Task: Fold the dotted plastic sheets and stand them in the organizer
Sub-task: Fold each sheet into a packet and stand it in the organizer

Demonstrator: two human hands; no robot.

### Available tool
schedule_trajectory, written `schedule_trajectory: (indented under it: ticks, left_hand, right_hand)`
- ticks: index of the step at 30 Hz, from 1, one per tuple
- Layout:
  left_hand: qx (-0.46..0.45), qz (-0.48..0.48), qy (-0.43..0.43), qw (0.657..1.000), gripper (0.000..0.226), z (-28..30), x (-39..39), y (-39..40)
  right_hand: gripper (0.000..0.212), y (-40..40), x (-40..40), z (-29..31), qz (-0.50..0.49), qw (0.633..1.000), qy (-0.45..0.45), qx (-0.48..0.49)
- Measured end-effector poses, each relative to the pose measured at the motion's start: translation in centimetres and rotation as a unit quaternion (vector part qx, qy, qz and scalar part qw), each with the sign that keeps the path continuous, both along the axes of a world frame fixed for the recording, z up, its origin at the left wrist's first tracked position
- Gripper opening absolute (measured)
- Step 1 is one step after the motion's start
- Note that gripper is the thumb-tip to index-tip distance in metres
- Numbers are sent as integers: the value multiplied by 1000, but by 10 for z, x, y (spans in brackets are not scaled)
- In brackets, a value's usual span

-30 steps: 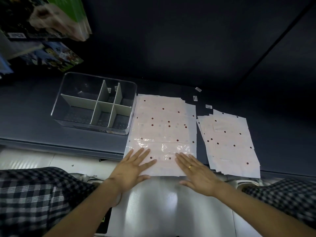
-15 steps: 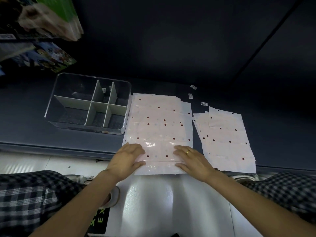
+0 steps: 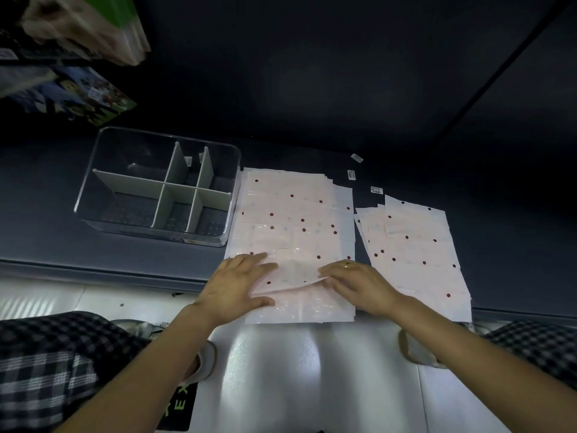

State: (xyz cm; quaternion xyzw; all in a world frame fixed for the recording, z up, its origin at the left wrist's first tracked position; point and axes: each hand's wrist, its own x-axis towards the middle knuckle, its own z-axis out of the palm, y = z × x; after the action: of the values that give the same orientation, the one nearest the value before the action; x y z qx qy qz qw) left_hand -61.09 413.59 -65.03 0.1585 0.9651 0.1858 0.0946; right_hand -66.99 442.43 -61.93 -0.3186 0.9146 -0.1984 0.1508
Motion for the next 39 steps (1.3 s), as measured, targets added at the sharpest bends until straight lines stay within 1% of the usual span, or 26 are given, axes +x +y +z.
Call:
schedule_trajectory:
  ticks: [2,3,4,6,7,9,11,12,14,15,16,17,20,23,26,27,28,29,30,31,32,34,35,37,38,39]
  left_hand:
    - [51,26,-11,998,59,5,-6,0]
    - [96,60,-25,993,50,8,-8,1]
    - [148,103,-47,983,39,12,-11,1]
    - [231,180,-77,953,23,18,-16,1]
    - [249,204,-77,944,22,21,-19,2]
    - [269,224,-56,935,35,25,-21,4]
    - [246,224,7,943,50,26,-20,8]
    - [222,220,48,949,53,28,-18,11]
    - [162,186,127,961,53,28,-16,19]
    - [129,159,156,966,51,27,-16,23]
    - [100,130,165,973,49,26,-16,26]
    - [76,100,150,981,50,24,-17,29]
    - [-4,30,62,998,59,10,-17,35]
    - [-91,-23,17,995,67,-3,-19,37]
    - [-128,-41,-17,991,69,-11,-18,38]
    - [-140,-45,-24,989,70,-13,-16,37]
    - [-149,-49,-28,987,69,-14,-15,37]
    - [-154,-52,-30,986,69,-15,-15,36]
    - [-155,-53,-32,986,69,-16,-14,36]
    - [-154,-53,-36,986,68,-17,-15,36]
    - [-151,-51,-39,986,68,-17,-15,37]
    - [-145,-44,-48,987,66,-15,-18,37]
    - [-141,-40,-54,988,65,-12,-20,37]
    - [-132,-33,-68,988,62,-6,-25,34]
    - [-130,-31,-79,988,61,-3,-29,32]
    - [-132,-33,-92,986,62,-1,-32,31]
  right_hand:
    - [24,-1,-8,6,-51,993,-106,-29]
    - [21,-2,-12,10,-77,983,-153,-65]
    - [17,-3,-16,12,-102,973,-181,-103]
    - [12,-8,-24,16,-156,953,-200,-163]
    - [12,-11,-29,16,-192,942,-200,-189]
    - [13,-17,-40,13,-263,920,-197,-214]
    - [14,-23,-49,5,-302,907,-207,-209]
    - [15,-25,-52,0,-315,901,-216,-205]
    - [18,-30,-58,-8,-342,892,-224,-192]
    - [19,-31,-60,-12,-351,893,-218,-181]
    - [19,-32,-62,-16,-353,896,-208,-168]
    - [19,-33,-64,-19,-353,900,-200,-156]
    - [17,-36,-67,-25,-356,907,-189,-119]
    - [18,-37,-70,-29,-360,909,-185,-97]
    - [21,-40,-68,-27,-364,911,-179,-69]
    - [22,-42,-65,-24,-364,917,-154,-43]
    - [22,-45,-61,-21,-362,927,-99,0]
    - [23,-48,-55,-17,-357,933,-23,45]
    - [25,-52,-48,-15,-344,935,55,70]
    - [28,-58,-40,-13,-321,939,114,57]
    - [32,-65,-32,-12,-282,949,139,15]
    - [40,-81,-17,-12,-169,979,103,-51]
    - [43,-88,-11,-15,-112,990,72,-53]
    - [48,-94,-2,-25,-25,999,40,-12]
    - [49,-92,-1,-31,-10,999,35,11]
    - [48,-87,-1,-36,-18,999,30,22]
